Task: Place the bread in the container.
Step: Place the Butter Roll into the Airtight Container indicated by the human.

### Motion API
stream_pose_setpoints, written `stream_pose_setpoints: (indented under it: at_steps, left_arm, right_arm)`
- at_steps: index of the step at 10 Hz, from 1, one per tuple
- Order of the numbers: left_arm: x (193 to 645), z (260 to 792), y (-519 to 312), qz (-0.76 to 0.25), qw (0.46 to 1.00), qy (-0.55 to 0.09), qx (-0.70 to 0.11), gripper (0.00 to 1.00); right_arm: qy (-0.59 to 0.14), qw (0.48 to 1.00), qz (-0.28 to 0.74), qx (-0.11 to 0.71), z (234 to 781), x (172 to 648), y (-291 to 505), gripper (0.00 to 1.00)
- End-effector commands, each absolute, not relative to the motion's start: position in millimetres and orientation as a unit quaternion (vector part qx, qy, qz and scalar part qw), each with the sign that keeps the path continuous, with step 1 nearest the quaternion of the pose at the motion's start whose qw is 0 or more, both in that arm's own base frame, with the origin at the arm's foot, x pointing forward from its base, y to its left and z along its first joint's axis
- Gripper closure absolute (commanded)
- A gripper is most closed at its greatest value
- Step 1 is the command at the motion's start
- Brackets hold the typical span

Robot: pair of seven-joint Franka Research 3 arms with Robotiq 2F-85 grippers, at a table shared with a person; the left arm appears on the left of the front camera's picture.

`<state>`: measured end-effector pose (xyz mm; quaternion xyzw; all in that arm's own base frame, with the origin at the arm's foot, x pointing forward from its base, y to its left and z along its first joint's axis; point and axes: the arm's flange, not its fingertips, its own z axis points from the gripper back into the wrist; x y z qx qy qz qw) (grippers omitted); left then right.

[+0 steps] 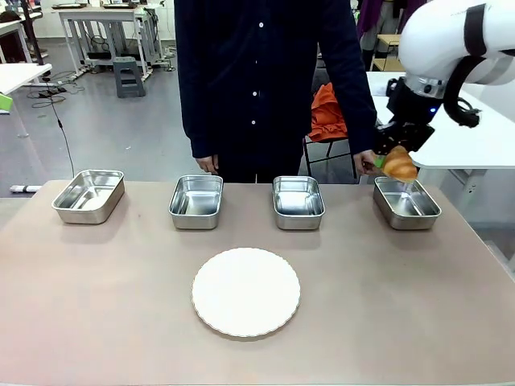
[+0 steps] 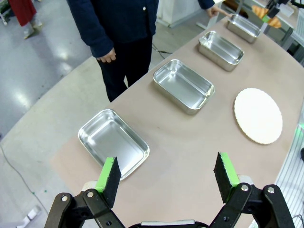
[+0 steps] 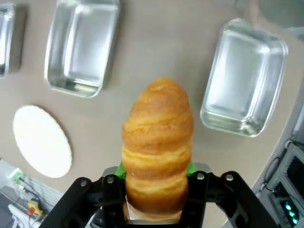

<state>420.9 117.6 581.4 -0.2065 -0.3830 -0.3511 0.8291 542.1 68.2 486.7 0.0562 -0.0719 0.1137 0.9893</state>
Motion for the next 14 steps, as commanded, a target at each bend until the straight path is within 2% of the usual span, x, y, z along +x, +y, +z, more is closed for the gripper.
stream_pose_setpoints:
  at_steps: [1,6,14]
  left_arm:
    - [420.1,581.7,117.5,-0.351,0.827,-0.388,-0.208,0.0]
    - [420.1,581.7,117.5,-0.351,0.827,-0.388,-0.208,0.0]
    - [420.1,581.7,117.5,-0.351,0.827,-0.388,-0.208,0.0]
  right_arm:
    - [-0.078,0.989,0.104,0.072,470.6,570.9,43.3,0.59]
    - [-0.089,0.992,0.084,0.02,398.1,600.3,-2.1,0.59]
    - [-0.105,0.989,0.103,0.023,356.1,607.6,-32.8,0.59]
